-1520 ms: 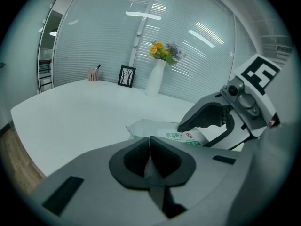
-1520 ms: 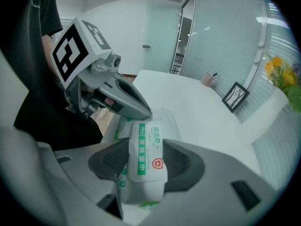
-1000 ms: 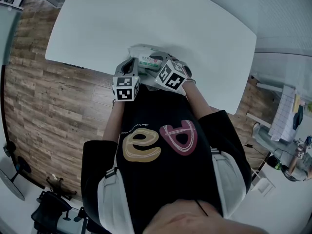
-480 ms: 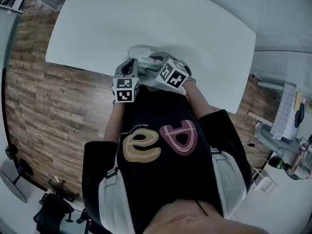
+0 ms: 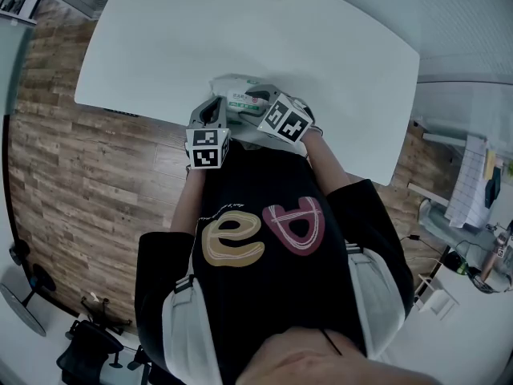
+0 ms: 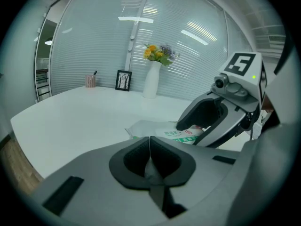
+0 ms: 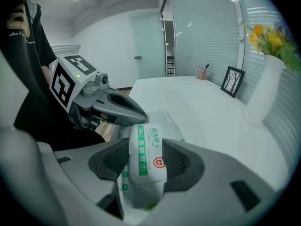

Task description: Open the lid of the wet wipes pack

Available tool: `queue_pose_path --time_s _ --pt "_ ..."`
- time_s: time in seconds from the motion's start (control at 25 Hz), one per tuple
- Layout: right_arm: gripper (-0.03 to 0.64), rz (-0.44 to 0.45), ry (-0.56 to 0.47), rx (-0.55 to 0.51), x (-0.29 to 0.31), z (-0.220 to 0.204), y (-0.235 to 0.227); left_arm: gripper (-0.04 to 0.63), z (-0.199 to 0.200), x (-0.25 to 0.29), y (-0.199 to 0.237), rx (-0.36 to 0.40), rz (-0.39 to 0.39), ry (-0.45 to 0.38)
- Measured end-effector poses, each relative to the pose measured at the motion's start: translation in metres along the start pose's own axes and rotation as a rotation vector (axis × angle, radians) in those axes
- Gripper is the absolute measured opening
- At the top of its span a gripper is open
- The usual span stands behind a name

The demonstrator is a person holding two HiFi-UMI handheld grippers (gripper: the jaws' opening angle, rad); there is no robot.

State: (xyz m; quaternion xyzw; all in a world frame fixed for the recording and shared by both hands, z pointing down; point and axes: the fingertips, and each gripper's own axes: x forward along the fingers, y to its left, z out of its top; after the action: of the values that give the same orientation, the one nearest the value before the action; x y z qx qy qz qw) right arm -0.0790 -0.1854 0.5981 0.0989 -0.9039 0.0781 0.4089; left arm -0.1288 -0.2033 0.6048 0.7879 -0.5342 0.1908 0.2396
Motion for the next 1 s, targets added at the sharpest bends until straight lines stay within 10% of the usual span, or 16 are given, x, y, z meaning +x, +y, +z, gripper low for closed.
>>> queue_pose_path --time_s 1.0 --pt "0.216 0.045 -0.041 0.117 -0.0056 0.0019 -0.0028 0.018 0.0008 0.0001 -0.0008 0.040 -0.014 -0.003"
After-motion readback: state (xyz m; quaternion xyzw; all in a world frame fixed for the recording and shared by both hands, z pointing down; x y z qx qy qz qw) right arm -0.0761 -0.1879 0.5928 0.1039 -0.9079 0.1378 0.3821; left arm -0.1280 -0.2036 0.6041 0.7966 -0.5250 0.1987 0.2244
